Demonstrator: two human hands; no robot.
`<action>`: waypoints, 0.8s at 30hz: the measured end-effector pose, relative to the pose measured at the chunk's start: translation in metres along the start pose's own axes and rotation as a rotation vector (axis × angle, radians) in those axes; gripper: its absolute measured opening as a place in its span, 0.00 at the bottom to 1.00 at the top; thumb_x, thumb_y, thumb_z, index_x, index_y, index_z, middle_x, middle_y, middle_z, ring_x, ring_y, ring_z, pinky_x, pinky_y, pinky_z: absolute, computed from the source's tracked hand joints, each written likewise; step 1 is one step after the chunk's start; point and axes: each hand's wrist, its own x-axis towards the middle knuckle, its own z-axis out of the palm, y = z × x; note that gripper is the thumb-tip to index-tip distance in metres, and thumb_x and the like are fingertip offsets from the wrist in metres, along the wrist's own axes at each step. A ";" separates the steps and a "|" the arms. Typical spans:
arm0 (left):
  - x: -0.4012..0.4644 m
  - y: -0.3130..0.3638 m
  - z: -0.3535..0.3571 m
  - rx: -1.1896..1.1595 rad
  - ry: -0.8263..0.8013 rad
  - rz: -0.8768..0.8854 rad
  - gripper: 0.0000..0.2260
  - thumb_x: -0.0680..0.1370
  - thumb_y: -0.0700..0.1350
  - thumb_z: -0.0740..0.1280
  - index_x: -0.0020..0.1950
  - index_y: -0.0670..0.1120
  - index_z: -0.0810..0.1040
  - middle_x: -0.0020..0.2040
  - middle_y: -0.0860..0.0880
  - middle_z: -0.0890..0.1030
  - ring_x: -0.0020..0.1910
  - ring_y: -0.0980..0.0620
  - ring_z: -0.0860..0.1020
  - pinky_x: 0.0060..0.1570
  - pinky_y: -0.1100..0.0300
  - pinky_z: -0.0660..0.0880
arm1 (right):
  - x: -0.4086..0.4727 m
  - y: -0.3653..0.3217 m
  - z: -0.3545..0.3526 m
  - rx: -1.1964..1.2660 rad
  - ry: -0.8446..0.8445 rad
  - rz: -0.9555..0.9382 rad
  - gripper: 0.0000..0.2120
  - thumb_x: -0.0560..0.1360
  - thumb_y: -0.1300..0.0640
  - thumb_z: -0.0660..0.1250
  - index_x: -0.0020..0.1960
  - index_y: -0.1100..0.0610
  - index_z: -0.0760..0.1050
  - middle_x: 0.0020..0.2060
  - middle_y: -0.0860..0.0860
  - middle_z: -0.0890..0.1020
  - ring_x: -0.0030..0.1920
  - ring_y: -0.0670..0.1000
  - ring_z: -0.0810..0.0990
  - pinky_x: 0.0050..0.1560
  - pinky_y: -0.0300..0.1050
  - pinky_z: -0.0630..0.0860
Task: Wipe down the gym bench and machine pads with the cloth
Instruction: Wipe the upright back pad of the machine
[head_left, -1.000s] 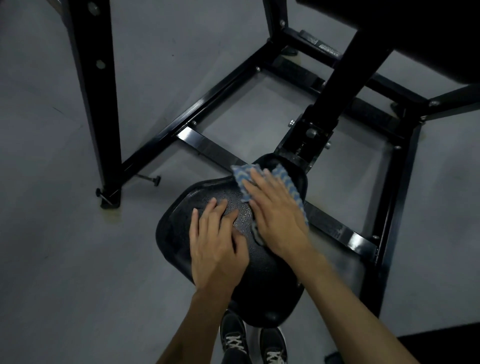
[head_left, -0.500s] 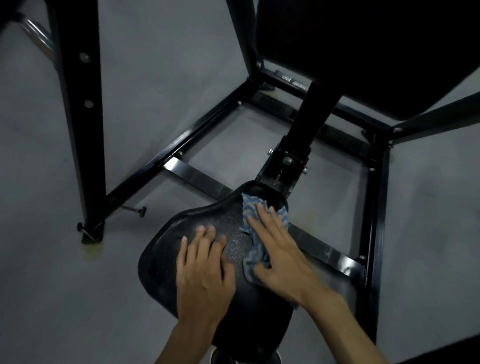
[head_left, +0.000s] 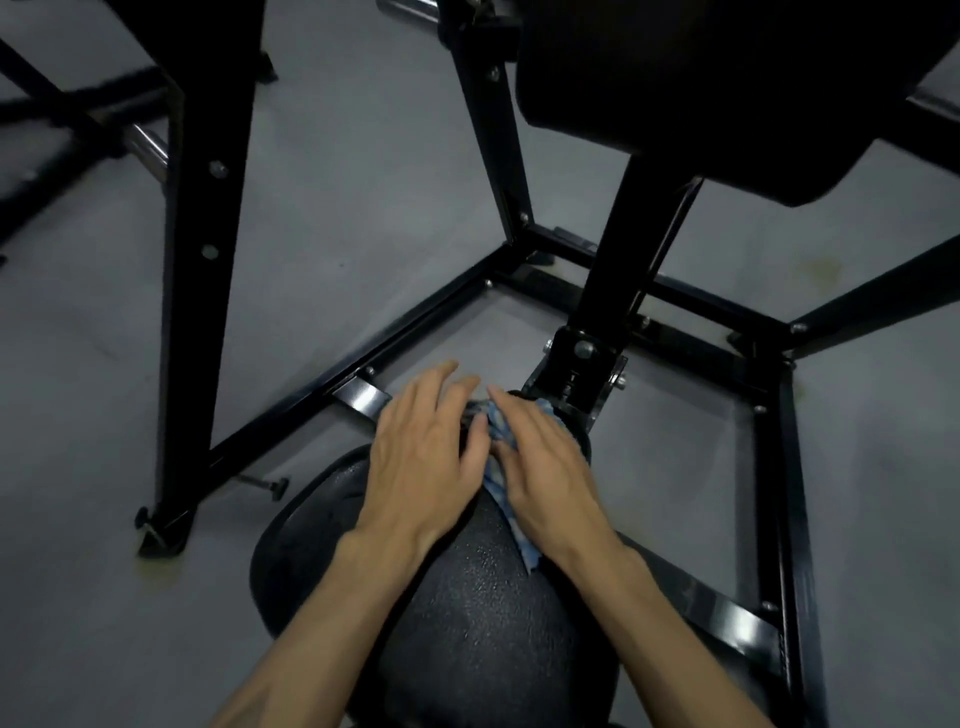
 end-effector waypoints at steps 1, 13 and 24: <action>0.007 0.000 0.000 -0.002 0.028 0.012 0.18 0.83 0.49 0.63 0.71 0.46 0.74 0.73 0.47 0.71 0.71 0.49 0.70 0.69 0.51 0.67 | 0.003 0.001 0.001 0.003 0.028 -0.008 0.25 0.82 0.50 0.55 0.78 0.53 0.62 0.70 0.50 0.74 0.68 0.47 0.71 0.71 0.46 0.67; 0.077 0.043 -0.031 -0.049 0.370 0.297 0.25 0.82 0.58 0.54 0.74 0.47 0.71 0.76 0.48 0.70 0.72 0.48 0.70 0.68 0.49 0.70 | 0.045 -0.017 -0.074 0.036 0.624 -0.219 0.17 0.82 0.58 0.66 0.70 0.58 0.73 0.64 0.50 0.76 0.64 0.49 0.76 0.65 0.46 0.74; 0.125 0.089 -0.051 -0.135 0.554 0.450 0.27 0.83 0.57 0.56 0.81 0.50 0.63 0.83 0.52 0.58 0.79 0.49 0.63 0.72 0.45 0.70 | 0.048 -0.050 -0.159 -0.334 0.960 -0.463 0.20 0.77 0.64 0.69 0.68 0.57 0.77 0.66 0.54 0.75 0.66 0.53 0.75 0.68 0.48 0.72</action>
